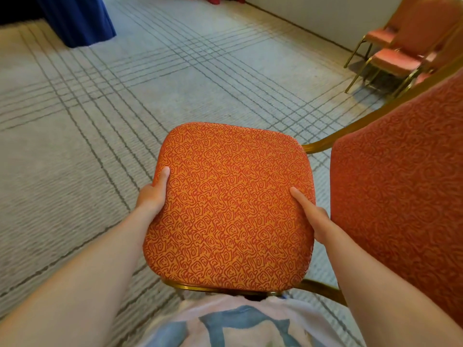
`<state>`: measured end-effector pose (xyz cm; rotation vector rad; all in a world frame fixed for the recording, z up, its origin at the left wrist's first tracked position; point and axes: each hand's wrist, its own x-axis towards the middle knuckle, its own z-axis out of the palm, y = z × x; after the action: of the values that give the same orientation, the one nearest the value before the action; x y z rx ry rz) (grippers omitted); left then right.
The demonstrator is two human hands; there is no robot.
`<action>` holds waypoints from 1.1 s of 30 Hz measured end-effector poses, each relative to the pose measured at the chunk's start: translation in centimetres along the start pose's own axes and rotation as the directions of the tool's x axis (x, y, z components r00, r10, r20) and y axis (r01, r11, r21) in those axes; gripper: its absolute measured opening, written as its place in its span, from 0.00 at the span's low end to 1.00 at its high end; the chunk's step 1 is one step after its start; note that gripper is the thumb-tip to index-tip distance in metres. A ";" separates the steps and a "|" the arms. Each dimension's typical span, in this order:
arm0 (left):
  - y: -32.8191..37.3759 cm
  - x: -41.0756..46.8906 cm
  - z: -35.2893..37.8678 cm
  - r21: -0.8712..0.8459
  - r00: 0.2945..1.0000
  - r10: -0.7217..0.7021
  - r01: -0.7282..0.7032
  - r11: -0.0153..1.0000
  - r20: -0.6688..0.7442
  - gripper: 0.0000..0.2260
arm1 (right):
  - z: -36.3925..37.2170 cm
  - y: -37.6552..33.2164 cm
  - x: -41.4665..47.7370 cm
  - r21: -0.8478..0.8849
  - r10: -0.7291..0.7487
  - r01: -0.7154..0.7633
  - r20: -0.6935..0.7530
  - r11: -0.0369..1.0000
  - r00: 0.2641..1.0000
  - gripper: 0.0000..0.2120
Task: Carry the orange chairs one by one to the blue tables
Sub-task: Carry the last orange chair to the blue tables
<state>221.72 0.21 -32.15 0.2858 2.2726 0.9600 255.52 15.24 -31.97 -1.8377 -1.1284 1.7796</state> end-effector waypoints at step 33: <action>35.2 50.4 7.4 -0.005 0.995 -0.101 0.101 0.995 -0.016 0.44 | 21.3 -41.6 44.0 -0.076 0.060 -0.056 0.060 0.996 0.996 0.42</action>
<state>186.07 50.73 -35.48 0.1603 2.2764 0.9174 218.38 67.53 -34.98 -1.8874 -1.1911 1.8632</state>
